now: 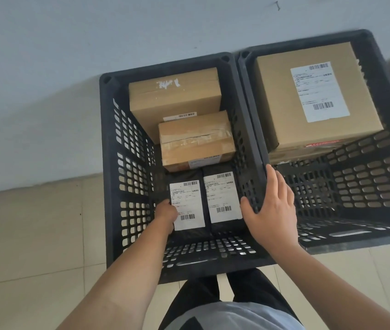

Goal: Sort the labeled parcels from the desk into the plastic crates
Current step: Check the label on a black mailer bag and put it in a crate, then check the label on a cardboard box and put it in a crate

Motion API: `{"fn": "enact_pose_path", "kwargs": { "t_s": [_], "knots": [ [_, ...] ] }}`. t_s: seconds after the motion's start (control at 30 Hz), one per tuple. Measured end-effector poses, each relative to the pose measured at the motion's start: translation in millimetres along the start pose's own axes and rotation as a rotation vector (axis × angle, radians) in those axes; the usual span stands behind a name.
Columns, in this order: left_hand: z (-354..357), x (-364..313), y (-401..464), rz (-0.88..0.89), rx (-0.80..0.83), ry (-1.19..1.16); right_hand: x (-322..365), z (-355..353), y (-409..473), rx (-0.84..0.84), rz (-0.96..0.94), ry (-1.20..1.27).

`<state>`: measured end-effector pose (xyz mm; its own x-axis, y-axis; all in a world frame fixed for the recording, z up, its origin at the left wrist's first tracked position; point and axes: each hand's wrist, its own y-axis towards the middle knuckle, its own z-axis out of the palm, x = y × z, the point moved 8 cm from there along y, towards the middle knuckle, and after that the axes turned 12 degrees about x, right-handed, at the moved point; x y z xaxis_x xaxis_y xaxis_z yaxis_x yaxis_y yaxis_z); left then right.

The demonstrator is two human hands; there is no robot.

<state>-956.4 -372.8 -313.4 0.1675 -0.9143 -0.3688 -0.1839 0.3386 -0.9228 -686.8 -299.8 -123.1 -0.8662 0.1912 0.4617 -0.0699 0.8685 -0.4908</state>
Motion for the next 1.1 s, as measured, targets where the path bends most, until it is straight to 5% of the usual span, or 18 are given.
{"fn": "enact_pose_path", "kwargs": {
  "t_s": [0.13, 0.23, 0.3, 0.4, 0.8, 1.1],
  "knots": [
    [2.4, -1.7, -0.1, -0.035, -0.031, 0.099, 1.2, 0.1, -0.5, 0.002, -0.004, 0.021],
    [25.2, -32.3, -13.3, 0.159, -0.13, 0.819, 0.4, 0.7, 0.0, 0.005, -0.006, 0.016],
    [55.7, -42.1, -23.8, 0.29, -0.056, 1.248, 0.0, 0.6, 0.3, 0.006, -0.006, 0.017],
    [65.4, -22.5, -12.9, 0.184, 0.098, 1.462, 0.3, 1.8, -0.6, 0.002, -0.011, 0.03],
    [65.5, -29.6, -14.9, 0.185, 0.152, 1.461, -0.3, 0.6, 0.7, 0.013, -0.008, 0.038],
    [45.3, -93.2, -121.1, 0.581, 0.178, 0.679, 0.5, -10.6, -20.5, -0.108, -0.061, 0.235]
  ]
}}
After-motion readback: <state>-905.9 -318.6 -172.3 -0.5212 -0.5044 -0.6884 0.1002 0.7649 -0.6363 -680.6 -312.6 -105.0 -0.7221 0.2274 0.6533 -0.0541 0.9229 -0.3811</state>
